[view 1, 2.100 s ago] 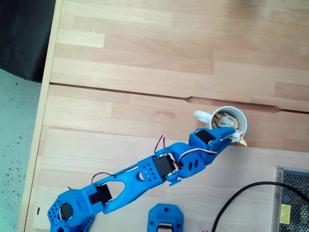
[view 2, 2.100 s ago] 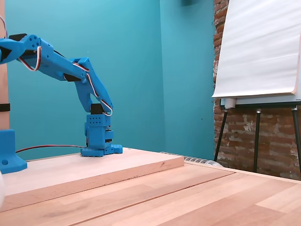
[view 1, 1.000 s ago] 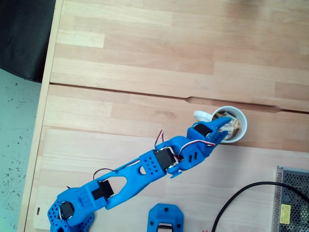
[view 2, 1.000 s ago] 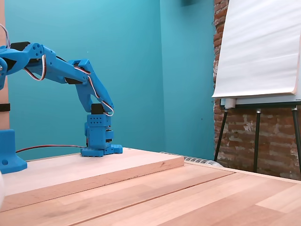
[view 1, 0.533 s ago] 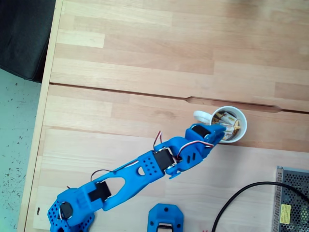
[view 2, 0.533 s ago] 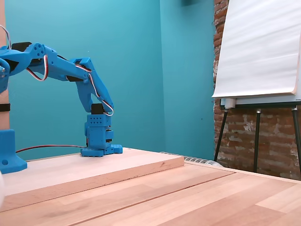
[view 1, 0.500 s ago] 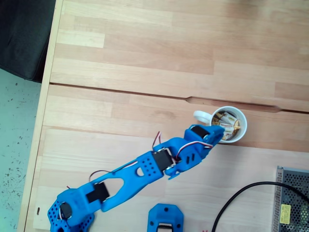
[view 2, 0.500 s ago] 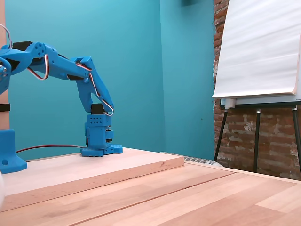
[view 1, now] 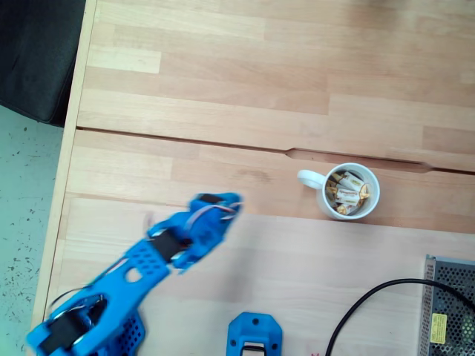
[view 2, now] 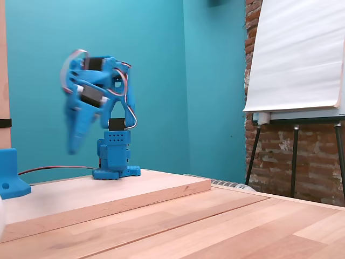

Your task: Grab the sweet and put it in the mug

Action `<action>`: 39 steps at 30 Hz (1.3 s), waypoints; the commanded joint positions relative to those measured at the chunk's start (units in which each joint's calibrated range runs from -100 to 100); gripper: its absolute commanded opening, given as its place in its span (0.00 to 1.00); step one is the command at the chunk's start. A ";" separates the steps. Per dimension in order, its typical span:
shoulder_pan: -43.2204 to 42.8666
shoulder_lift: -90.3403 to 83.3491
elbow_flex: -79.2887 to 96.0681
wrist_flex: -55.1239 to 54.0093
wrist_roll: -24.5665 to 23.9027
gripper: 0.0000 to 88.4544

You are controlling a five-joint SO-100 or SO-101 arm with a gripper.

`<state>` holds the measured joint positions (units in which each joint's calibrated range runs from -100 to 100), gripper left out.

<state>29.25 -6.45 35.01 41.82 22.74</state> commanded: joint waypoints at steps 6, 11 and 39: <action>-13.63 -29.35 29.85 -1.18 0.63 0.04; -20.53 -43.64 45.81 -1.10 3.76 0.04; -27.79 -63.60 64.99 -0.21 14.75 0.04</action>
<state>1.85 -69.48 99.10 41.82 37.34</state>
